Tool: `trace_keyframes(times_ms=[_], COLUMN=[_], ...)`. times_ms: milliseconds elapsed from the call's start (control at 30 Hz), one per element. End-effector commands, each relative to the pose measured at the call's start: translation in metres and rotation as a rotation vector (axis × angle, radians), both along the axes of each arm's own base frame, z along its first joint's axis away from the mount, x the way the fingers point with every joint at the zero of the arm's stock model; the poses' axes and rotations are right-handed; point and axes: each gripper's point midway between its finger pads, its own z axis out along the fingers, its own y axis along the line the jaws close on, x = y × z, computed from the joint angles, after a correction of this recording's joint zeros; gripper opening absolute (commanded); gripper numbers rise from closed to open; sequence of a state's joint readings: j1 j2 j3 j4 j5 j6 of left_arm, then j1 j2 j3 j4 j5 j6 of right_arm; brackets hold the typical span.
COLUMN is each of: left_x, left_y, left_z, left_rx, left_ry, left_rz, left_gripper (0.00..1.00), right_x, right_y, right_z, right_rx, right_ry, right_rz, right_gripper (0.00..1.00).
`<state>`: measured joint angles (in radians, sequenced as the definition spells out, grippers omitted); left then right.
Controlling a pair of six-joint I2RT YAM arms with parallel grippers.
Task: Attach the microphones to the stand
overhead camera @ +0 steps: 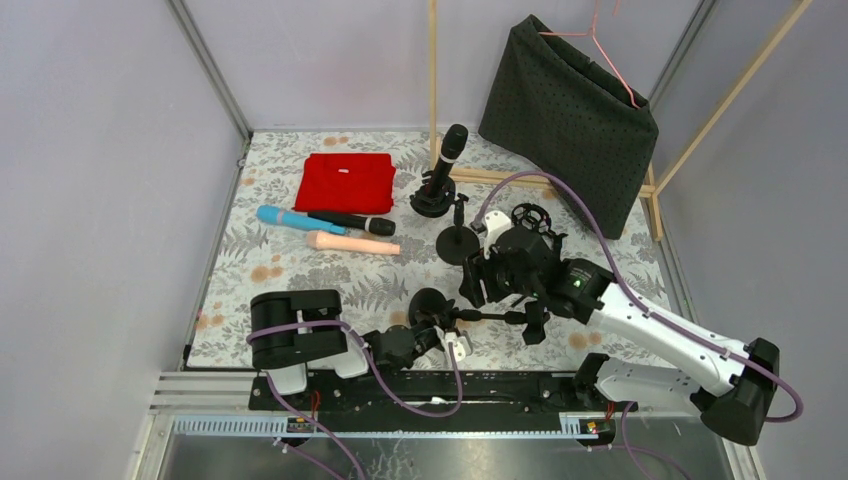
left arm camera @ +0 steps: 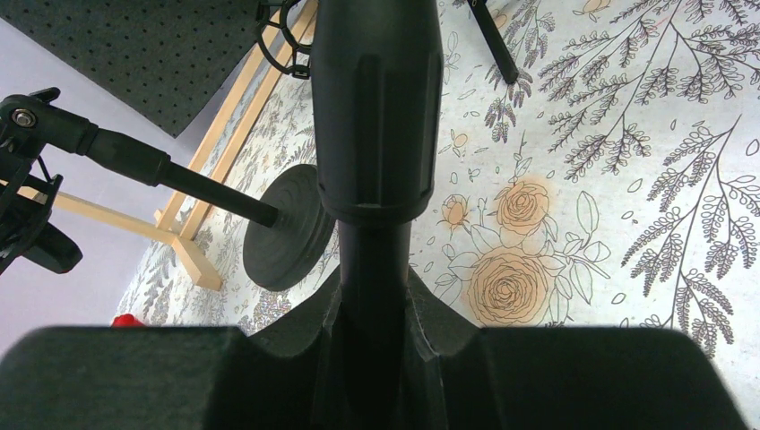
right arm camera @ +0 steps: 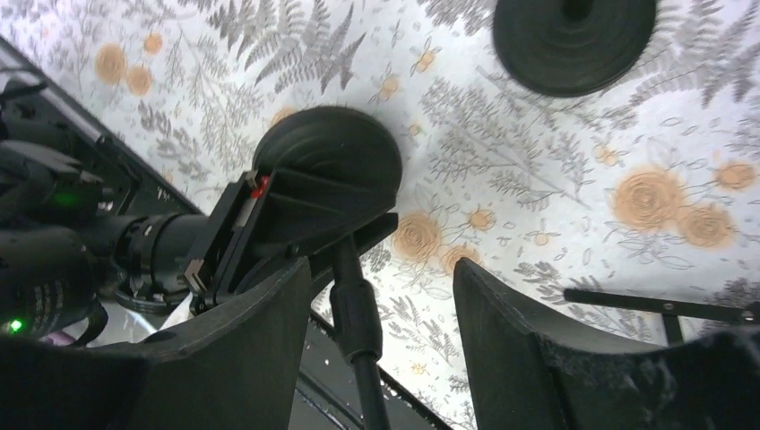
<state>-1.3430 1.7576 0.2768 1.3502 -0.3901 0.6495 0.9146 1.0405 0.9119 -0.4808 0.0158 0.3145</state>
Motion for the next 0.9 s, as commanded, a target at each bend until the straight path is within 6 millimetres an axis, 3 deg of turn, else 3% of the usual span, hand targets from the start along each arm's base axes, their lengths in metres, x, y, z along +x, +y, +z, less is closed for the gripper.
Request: trace_keyframes(times_ms=[0, 200, 333, 433, 533, 667, 867], left_x=[-0.003, 0.000, 0.004, 0.006, 0.001, -0.017, -0.040], left_y=[-0.005, -0.003, 0.000, 0.001, -0.004, -0.015, -0.018], left_z=[-0.002, 0.007, 0.014, 0.023, 0.029, 0.035, 0.053], left_rx=[-0.029, -0.141, -0.211, -0.263, -0.294, -0.339, -0.430], left_ry=[0.035, 0.101, 0.128, 0.137, 0.168, 0.265, 0.374], left_rz=[-0.013, 0.037, 0.081, 0.096, 0.064, -0.045, -0.175], left_gripper=[0.00, 0.00, 0.00, 0.00, 0.00, 0.00, 0.00], right_x=[0.026, 0.050, 0.043, 0.033, 0.024, 0.014, -0.008], right_y=[-0.010, -0.041, -0.071, -0.098, -0.118, -0.133, -0.120], right_z=[0.049, 0.131, 0.186, 0.210, 0.220, 0.217, 0.206], right_rx=[0.048, 0.222, 0.368, 0.440, 0.477, 0.478, 0.463], right_ry=[-0.154, -0.390, -0.524, -0.592, -0.645, -0.696, -0.784], right_rz=[-0.127, -0.343, -0.412, -0.467, -0.492, -0.480, -0.256], right_gripper=[0.67, 0.67, 0.67, 0.68, 0.73, 0.79, 0.79])
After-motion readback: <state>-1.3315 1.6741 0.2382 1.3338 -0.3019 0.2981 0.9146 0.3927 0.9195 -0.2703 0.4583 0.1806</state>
